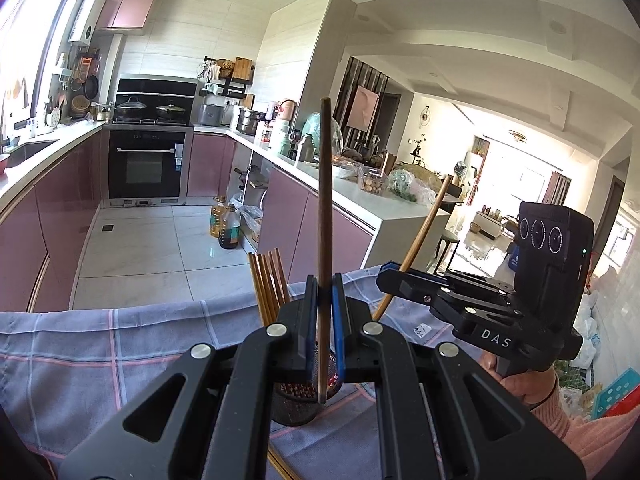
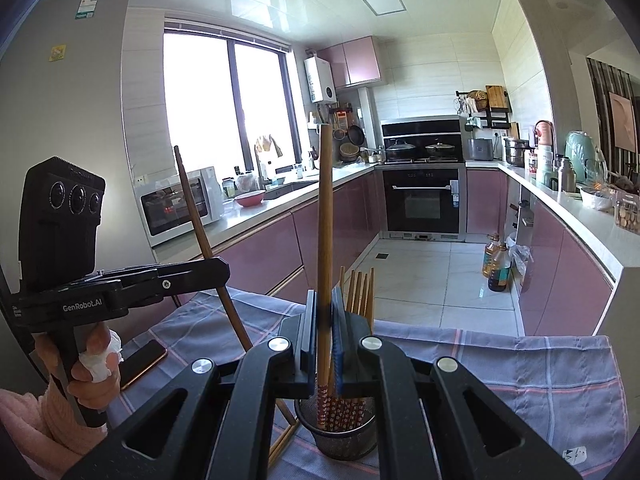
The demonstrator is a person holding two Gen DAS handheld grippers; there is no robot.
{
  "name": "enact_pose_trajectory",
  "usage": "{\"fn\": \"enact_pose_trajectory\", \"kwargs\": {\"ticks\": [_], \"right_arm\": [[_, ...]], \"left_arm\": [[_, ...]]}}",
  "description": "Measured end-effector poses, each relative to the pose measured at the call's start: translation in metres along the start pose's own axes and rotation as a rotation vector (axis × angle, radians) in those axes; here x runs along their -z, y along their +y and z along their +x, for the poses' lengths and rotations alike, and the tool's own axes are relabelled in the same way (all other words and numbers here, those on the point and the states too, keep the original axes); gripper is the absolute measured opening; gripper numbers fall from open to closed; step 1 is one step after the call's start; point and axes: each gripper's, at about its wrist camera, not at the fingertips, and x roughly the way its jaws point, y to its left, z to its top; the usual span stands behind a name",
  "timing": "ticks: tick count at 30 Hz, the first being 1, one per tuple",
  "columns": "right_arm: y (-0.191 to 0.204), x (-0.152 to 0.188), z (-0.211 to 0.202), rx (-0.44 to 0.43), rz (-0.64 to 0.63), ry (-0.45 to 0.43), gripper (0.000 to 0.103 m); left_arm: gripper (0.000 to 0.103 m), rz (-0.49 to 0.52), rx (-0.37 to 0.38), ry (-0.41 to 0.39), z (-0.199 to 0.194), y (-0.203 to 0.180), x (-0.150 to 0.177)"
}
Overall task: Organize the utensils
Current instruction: 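Lower both held chopsticks into the mesh cup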
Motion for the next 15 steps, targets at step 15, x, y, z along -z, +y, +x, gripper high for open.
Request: {"fn": "enact_pose_trajectory", "kwargs": {"ticks": [15], "right_arm": [[-0.007,0.002,0.01,0.011,0.0,0.032,0.006]], "left_arm": [[0.008,-0.004,-0.027,0.041,0.016,-0.004,0.005]]}}
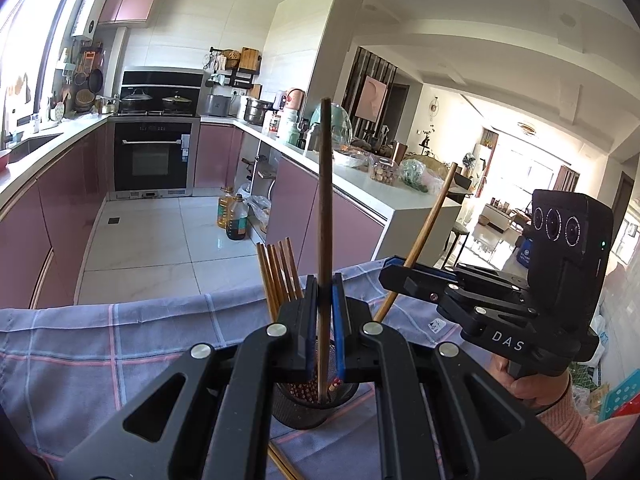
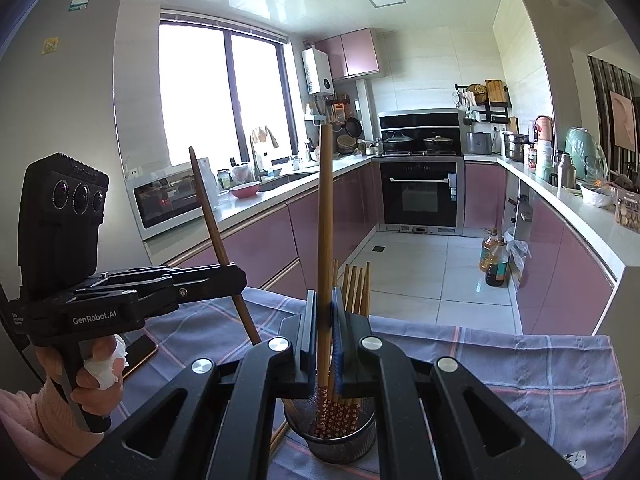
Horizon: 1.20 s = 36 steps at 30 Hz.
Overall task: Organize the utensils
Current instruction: 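Lower both held chopsticks into the mesh cup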
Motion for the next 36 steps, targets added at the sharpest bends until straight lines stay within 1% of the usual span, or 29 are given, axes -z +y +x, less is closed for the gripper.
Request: {"fn": "enact_pose_trajectory", "kwargs": {"ticks": [10,20,30,36], "right_arm": [[-0.006,0.005,0.01,0.014,0.006,0.042,0.006],[-0.009,0.013,0.024,0.015,0.012,0.104,0.006],[-0.011,0.02,0.044,0.008,0.019,0.183,0.006],[-0.012,0.025,0.058,0.007,0.03,0.212,0.006]], "left_arm": [[0.008,0.007,-0.003,0.056,0.013,0.001,0.0],[0.008,0.018,-0.017,0.125,0.03,-0.002,0.009],[0.008,0.041,-0.022,0.2,0.045,-0.002,0.016],[0.008,0.039,-0.034,0.221,0.054,0.001,0.017]]}}
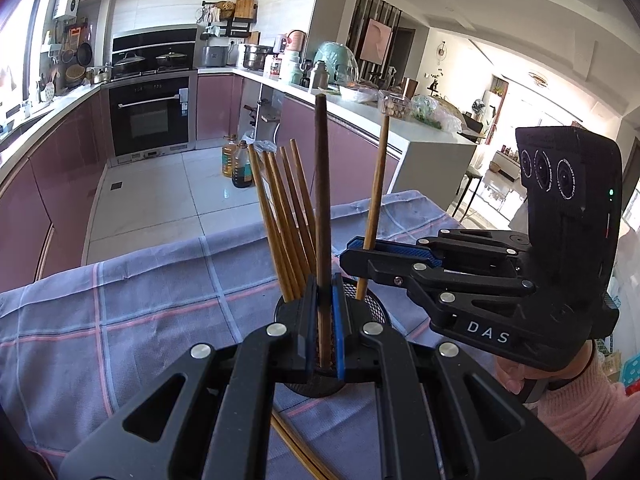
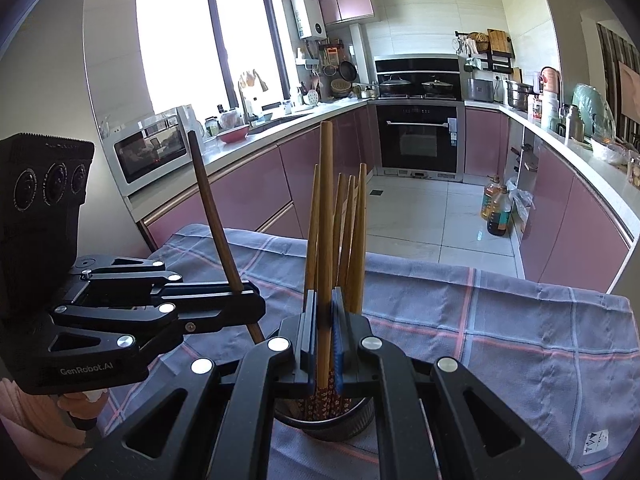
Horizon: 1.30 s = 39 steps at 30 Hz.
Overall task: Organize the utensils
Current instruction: 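Lower both held chopsticks into the mesh cup, then open both grippers to release the chopsticks into the cup, then move both open grippers back over the last chopsticks on the cloth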
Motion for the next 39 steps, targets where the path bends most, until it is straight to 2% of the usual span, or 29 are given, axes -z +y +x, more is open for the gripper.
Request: {"fn": "enact_pose_trajectory", "kwargs": {"ticks": [12,20,23,28,32,33,34,36,39], "right_arm": [[-0.011,-0.005,0.015,-0.003,0.054,0.007,0.006],[-0.017,0.003,0.015,-0.013,0.09,0.01,0.008],[-0.016,0.006,0.011,-0.021,0.091,0.006,0.009],[-0.009,0.013,-0.006,-0.049,0.081,-0.022,0.023],[-0.001,0.021,-0.024,-0.087,0.053,-0.043,0.027],[0.002,0.024,-0.028,-0.099,0.041,-0.045,0.031],[0.006,0.027,-0.032,-0.111,0.03,-0.045,0.036],[0.016,0.038,-0.037,-0.135,-0.003,-0.036,0.042],[0.031,0.054,-0.033,-0.16,-0.032,0.009,0.046]], "left_arm": [[0.008,-0.017,-0.012,0.035,0.024,0.008,-0.005],[0.008,-0.03,-0.009,0.032,0.024,0.016,0.004],[0.011,-0.028,-0.024,0.011,0.019,0.018,0.008],[0.023,-0.026,-0.038,-0.048,-0.003,0.018,0.019],[0.046,-0.014,-0.081,-0.102,-0.026,0.02,0.035],[0.049,-0.011,-0.084,-0.109,-0.031,0.021,0.04],[0.05,-0.011,-0.093,-0.112,-0.036,0.023,0.045],[0.062,-0.02,-0.115,-0.115,-0.043,0.027,0.056],[0.067,-0.038,-0.154,-0.095,-0.048,0.034,0.076]]}}
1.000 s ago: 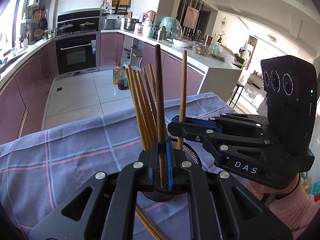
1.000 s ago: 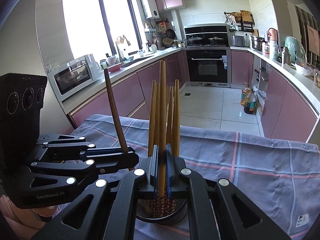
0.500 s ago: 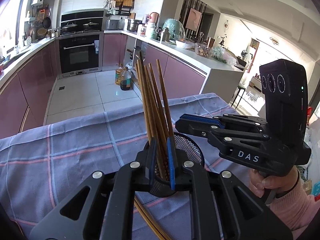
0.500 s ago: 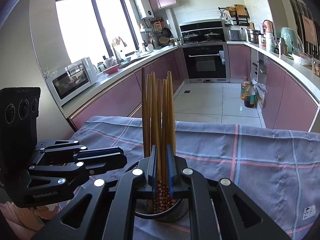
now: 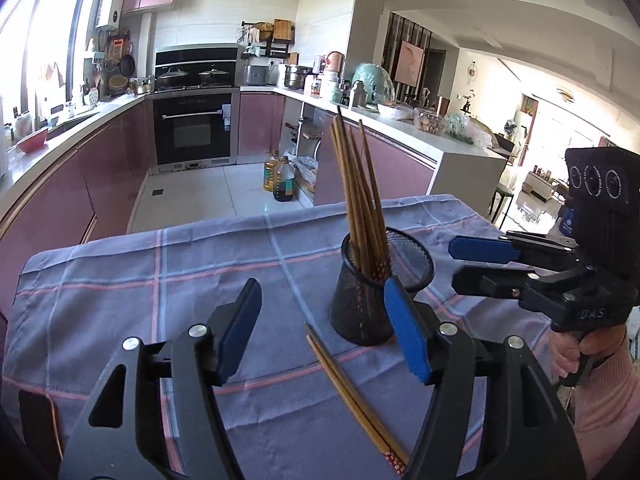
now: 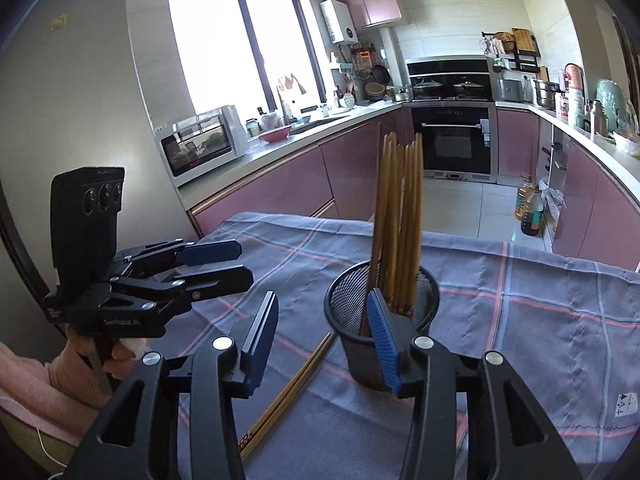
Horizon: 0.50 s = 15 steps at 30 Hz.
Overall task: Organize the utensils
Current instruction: 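Move both open grippers back over the last chopsticks on the cloth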
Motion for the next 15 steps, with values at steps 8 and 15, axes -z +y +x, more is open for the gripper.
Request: {"fn": "enact_pose_trajectory", "kwargs": {"ticks": [8,15], "right_arm": [[0.014,0.047,0.042,0.001,0.047,0.163,0.049],[0.01,0.066,0.05,0.015,0.111,0.193,0.049]], "left_arm": [[0.069,-0.031,-0.064,0.11,0.006,0.013,0.047],[0.069,-0.03,-0.041,0.187,0.019,0.007,0.076]]}}
